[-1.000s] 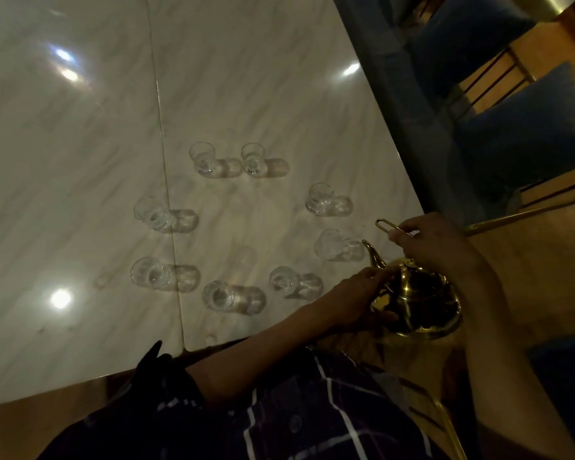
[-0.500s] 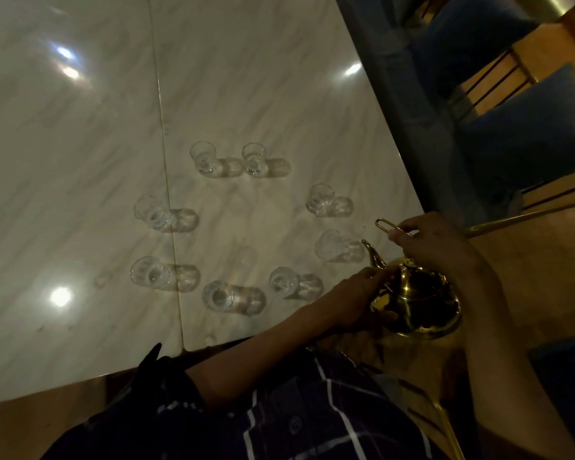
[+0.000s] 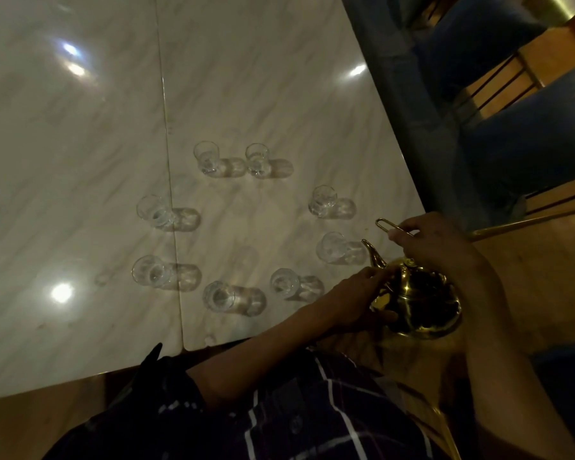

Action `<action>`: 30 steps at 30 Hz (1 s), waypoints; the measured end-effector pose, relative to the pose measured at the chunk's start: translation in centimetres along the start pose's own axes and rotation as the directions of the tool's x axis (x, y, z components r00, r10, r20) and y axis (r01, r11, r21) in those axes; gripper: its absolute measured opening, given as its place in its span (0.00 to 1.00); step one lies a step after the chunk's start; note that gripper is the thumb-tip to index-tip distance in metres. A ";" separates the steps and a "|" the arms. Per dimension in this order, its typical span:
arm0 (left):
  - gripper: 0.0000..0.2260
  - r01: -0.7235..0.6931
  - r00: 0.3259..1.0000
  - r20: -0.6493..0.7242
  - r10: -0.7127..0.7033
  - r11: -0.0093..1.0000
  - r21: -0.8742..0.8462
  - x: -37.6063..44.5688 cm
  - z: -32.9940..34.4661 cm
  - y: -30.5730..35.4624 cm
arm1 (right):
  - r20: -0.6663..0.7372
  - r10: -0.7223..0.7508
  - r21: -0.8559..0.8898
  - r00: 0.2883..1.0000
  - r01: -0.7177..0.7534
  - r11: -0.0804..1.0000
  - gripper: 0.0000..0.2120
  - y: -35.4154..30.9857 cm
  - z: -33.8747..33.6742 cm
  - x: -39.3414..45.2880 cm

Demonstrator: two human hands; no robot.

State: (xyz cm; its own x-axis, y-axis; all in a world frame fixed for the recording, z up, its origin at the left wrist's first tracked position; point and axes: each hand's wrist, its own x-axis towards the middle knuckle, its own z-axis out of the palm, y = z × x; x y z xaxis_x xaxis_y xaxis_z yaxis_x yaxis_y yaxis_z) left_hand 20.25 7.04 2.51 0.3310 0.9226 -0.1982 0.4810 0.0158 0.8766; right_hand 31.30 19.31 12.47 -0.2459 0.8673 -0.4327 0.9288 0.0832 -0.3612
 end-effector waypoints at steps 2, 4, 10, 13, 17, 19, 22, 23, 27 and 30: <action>0.39 -0.003 1.000 0.002 0.003 1.000 -0.001 0.0 -0.1 0.1 | 0.005 0.002 -0.001 1.000 -0.002 1.000 0.19 0.1 0.0 0.1; 0.39 0.004 1.000 0.003 -0.004 1.000 -0.003 0.1 -0.2 0.1 | 0.013 0.004 -0.003 1.000 -0.004 1.000 0.19 0.1 0.0 0.2; 0.39 0.012 1.000 0.004 -0.012 1.000 0.001 0.3 -0.2 -0.4 | 0.012 -0.004 -0.010 1.000 0.004 1.000 0.19 0.0 0.1 0.5; 0.39 0.008 1.000 0.003 -0.008 1.000 0.000 0.3 -0.2 -0.6 | 0.015 -0.013 -0.003 1.000 0.013 1.000 0.18 -0.2 0.1 0.6; 0.39 0.005 1.000 0.004 -0.005 1.000 0.004 0.3 -0.4 -0.6 | 0.021 -0.014 -0.004 1.000 0.014 1.000 0.18 -0.3 0.1 0.7; 0.39 0.012 1.000 0.008 -0.012 1.000 0.006 0.4 -0.5 -0.7 | 0.024 -0.011 0.002 1.000 0.011 1.000 0.18 -0.3 0.2 0.7; 0.38 0.012 1.000 0.007 -0.012 1.000 0.005 0.3 -0.6 -0.8 | 0.024 -0.012 0.006 1.000 0.012 1.000 0.18 -0.3 0.4 0.9; 0.38 0.012 1.000 0.005 -0.012 1.000 0.005 0.3 -0.6 -0.8 | 0.022 -0.012 0.010 1.000 0.012 1.000 0.17 -0.4 0.4 0.9; 0.38 0.014 1.000 0.001 -0.014 1.000 0.006 0.4 -0.8 -1.0 | 0.019 -0.013 0.037 1.000 0.013 0.999 0.15 -0.4 0.6 1.1; 0.38 0.016 1.000 0.010 -0.016 1.000 0.012 0.4 -0.8 -1.2 | 0.021 -0.024 0.041 0.999 0.023 0.999 0.15 -0.3 0.7 1.1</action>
State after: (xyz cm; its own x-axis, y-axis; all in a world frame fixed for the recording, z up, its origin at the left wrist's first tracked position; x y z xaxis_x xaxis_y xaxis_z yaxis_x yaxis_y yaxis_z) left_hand 19.17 7.71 1.76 0.3312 0.9183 -0.2167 0.4958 0.0260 0.8681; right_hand 30.57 19.87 11.49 -0.2736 0.8546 -0.4415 0.9108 0.0826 -0.4045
